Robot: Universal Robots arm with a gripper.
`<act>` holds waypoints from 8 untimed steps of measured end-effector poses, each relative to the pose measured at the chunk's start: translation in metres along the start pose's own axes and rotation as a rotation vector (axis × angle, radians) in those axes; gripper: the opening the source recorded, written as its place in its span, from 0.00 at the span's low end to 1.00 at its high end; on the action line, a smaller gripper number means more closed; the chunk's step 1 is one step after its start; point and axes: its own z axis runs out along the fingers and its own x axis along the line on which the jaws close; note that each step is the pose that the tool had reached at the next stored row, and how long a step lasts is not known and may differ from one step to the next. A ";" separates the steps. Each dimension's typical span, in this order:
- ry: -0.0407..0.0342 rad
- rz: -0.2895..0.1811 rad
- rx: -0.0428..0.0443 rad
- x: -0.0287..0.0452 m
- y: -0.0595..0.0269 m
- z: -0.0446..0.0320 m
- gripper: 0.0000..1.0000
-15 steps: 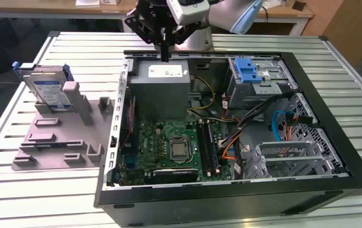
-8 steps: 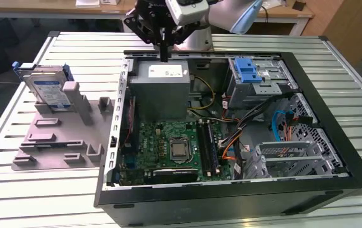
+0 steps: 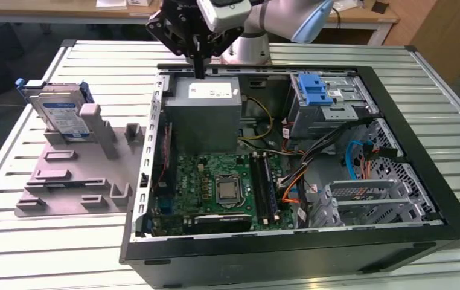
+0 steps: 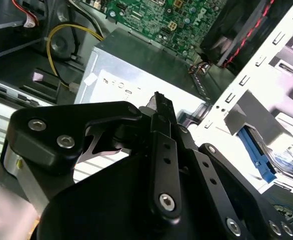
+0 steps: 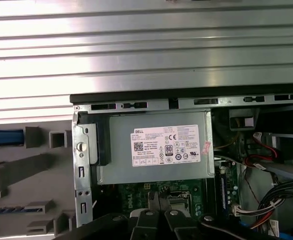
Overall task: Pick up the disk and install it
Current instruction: 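Reach for the disk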
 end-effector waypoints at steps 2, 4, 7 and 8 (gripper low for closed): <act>-0.0001 0.000 0.0000 0.0042 0.0005 0.0000 0.11; 0.0001 0.000 0.0001 0.0086 0.0009 -0.0002 0.11; 0.0000 0.000 0.0000 0.0157 0.0010 -0.0002 0.11; 0.0000 0.000 0.0000 0.0179 0.0010 -0.0003 0.11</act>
